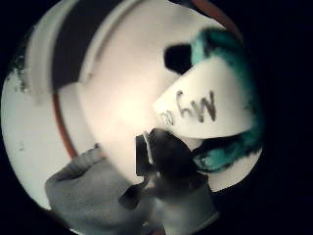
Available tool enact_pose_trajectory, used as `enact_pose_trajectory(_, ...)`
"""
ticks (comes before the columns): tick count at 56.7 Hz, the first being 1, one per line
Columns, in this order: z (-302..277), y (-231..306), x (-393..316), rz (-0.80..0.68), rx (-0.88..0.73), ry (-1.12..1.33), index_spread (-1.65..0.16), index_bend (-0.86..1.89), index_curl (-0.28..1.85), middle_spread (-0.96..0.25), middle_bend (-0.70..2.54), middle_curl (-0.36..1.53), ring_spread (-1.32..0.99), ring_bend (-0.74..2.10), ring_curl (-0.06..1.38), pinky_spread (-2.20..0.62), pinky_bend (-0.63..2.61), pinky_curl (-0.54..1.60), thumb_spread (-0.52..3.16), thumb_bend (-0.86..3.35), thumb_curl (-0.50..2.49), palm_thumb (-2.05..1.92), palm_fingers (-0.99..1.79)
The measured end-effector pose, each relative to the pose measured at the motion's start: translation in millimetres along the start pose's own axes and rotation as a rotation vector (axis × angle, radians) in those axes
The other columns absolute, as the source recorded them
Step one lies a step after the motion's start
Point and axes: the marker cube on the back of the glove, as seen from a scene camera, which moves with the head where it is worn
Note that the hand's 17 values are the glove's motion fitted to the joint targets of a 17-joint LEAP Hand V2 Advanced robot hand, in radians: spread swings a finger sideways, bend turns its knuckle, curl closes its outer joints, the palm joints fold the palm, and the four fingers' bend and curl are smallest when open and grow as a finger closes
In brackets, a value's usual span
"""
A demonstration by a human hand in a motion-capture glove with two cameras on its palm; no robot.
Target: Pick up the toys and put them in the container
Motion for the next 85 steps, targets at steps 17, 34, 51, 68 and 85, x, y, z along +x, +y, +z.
enact_pose_trajectory(17,-1,-12,5,0.050,0.148,-0.030,-0.43,0.34,0.41,-0.25,0.56,0.34,-0.25,0.29,0.20,-0.01,0.69,0.26,1.40,0.04,0.28,0.13,0.54)
enact_pose_trajectory(34,-120,-7,55,0.035,0.358,-0.127,-0.38,0.45,0.58,-0.29,0.77,0.51,-0.52,0.76,0.41,-0.30,0.73,0.33,1.15,0.19,0.54,0.59,1.01)
enact_pose_trajectory(51,-217,-14,39,0.007,0.466,-0.177,-0.33,0.58,0.76,-0.26,0.86,0.64,-0.56,0.84,0.50,-0.34,0.80,0.40,0.91,0.14,0.69,0.62,0.96)
enact_pose_trajectory(68,-215,-165,-126,-0.259,0.371,-0.168,-0.31,0.62,0.88,-0.24,0.89,0.75,-0.57,0.89,0.56,-0.34,0.86,0.44,0.81,0.09,0.81,0.61,0.87)
enact_pose_trajectory(85,-202,-228,-174,-0.255,0.198,-0.174,-0.33,0.56,0.94,-0.25,0.87,0.81,-0.56,0.93,0.61,-0.31,0.88,0.45,0.84,0.02,0.88,0.56,0.66)
